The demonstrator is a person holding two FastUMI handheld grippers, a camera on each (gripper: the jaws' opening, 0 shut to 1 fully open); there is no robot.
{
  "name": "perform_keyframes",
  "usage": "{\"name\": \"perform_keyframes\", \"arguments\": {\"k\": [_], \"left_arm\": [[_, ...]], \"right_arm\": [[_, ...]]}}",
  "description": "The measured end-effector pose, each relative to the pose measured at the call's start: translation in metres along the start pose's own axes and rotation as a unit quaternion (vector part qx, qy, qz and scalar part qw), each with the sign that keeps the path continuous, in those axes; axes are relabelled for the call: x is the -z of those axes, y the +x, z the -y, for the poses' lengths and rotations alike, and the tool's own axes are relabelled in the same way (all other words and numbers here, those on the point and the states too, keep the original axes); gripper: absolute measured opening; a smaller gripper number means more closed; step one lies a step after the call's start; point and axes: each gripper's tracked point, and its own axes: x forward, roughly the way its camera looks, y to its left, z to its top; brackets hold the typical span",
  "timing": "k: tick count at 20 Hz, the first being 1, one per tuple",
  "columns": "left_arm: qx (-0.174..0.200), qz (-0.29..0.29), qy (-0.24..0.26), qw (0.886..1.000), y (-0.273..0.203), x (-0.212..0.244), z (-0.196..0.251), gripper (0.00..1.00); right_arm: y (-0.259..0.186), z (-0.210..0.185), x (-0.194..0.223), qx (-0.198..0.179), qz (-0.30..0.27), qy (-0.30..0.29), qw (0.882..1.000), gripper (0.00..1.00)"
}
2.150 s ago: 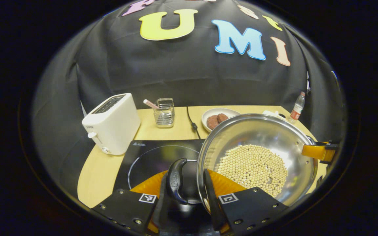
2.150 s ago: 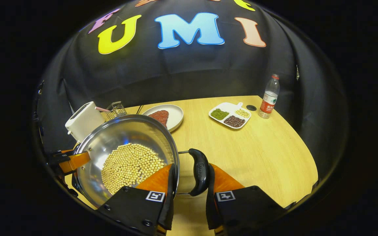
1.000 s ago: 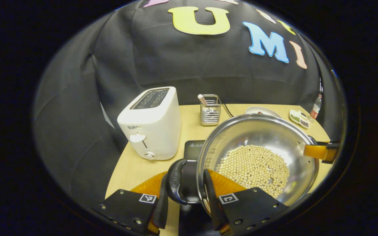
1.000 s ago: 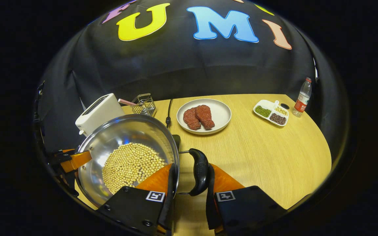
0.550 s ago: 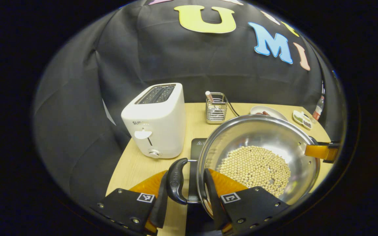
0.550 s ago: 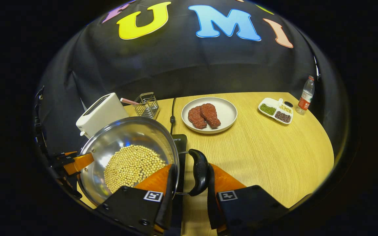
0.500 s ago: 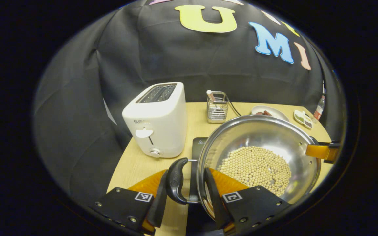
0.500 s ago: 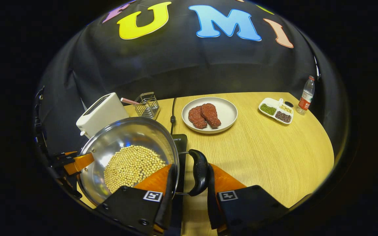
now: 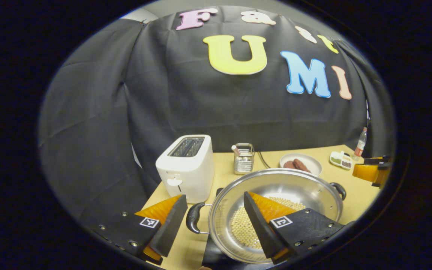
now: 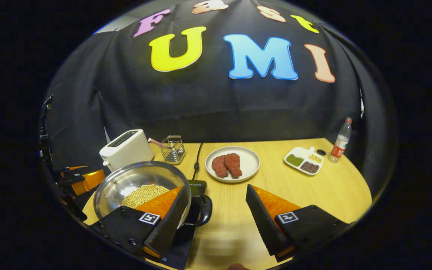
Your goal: First push the handle of the pot to place it horizontally, then grasp the pot with both hands and set it on the induction cooktop.
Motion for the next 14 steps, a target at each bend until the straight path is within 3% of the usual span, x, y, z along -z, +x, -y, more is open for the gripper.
{"name": "perform_keyframes", "arguments": {"k": [6, 14], "left_arm": [[0.009, 0.071, -0.034, 0.997, -0.068, -0.049, 0.069, 0.92], [0.020, 0.167, -0.030, 0.985, -0.174, -0.122, 0.172, 0.89]], "right_arm": [[-0.072, 0.074, -0.051, 0.037, 0.105, -0.044, 0.993, 0.98], [-0.175, 0.162, -0.076, 0.052, 0.181, -0.033, 0.982, 0.93]]}}
